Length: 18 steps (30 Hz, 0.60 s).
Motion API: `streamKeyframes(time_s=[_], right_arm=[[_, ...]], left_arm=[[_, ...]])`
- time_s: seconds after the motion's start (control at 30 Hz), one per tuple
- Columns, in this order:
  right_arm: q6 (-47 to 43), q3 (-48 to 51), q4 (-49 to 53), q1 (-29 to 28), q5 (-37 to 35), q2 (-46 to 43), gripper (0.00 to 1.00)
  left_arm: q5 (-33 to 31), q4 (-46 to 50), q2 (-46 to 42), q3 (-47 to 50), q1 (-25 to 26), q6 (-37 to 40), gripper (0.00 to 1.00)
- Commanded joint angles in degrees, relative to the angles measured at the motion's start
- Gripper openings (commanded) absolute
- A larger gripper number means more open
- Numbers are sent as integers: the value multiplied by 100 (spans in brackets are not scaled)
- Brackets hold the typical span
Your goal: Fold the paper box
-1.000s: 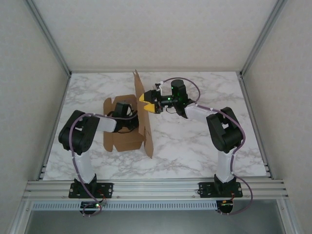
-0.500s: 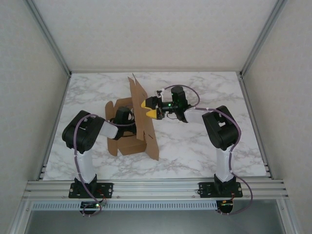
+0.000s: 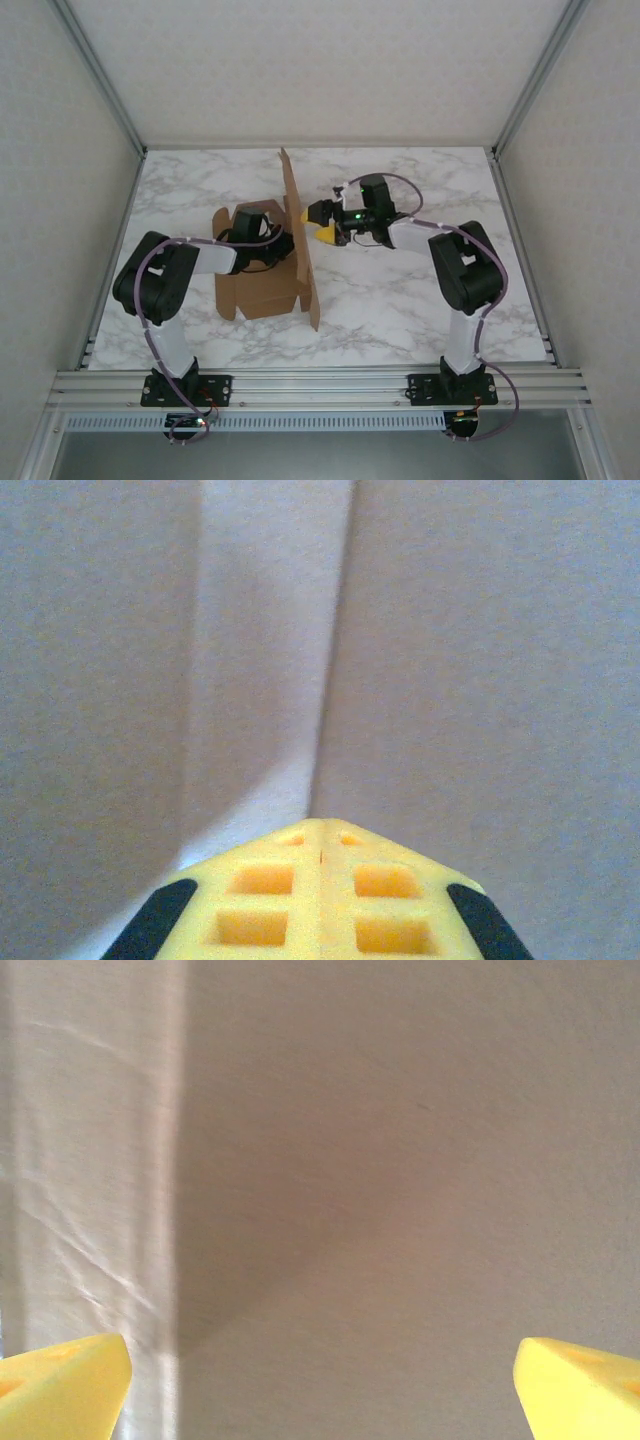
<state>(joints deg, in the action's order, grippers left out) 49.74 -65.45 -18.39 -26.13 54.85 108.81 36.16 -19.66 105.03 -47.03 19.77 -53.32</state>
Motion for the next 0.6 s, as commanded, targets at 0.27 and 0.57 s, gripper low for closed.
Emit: streamKeyframes(time_s=[0.27,0.57], right_arm=[[-533,255,492,292,-4,-481,99],[-365,380,183,285,77,-484,99]], left_arm=[[-641,2117,-1052,-557,-478,1144,3],[-765,1491,-832,624,-762,644,1]])
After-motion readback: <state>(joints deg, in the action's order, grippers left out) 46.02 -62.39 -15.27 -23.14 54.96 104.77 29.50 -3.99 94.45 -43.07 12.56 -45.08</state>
